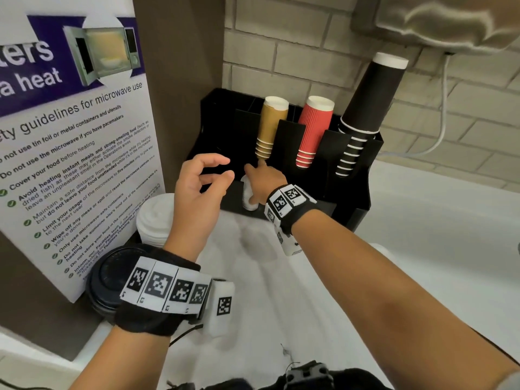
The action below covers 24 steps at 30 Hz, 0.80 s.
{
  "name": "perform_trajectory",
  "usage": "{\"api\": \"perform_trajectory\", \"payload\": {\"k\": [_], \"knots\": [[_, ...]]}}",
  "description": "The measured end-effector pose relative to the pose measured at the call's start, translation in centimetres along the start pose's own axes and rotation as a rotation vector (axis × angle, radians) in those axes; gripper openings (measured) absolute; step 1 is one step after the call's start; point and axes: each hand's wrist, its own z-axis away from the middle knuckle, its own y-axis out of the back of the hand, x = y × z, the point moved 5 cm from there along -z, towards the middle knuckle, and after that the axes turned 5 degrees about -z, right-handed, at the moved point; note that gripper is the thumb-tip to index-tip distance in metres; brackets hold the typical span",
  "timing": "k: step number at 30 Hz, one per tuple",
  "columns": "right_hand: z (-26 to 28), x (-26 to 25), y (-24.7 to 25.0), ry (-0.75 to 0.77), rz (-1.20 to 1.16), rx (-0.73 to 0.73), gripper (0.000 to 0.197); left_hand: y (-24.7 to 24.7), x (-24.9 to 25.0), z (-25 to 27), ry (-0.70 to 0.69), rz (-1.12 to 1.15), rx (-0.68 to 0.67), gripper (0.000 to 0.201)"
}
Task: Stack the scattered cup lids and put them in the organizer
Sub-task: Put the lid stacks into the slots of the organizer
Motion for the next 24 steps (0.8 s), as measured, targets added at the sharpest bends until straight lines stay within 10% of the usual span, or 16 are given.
{"api": "perform_trajectory", "payload": {"k": [12, 17, 24], "knots": [[1.8, -0.7, -0.8, -0.004, 0.130, 0.090, 0.051, -0.4, -0.4, 0.5, -0.008, 0.016, -0.008, 0.024], [5.5, 1.1, 2.1, -0.027, -0.344, 0.307, 0.064, -0.9, -0.4, 0.8, 0.000, 0.046, -0.070, 0.026], [17.4, 14.1, 0.0, -0.550, -0.666, 0.457, 0.036, -3.0, -1.9, 2.3, 0.082, 0.053, -0.234, 0.023]]}}
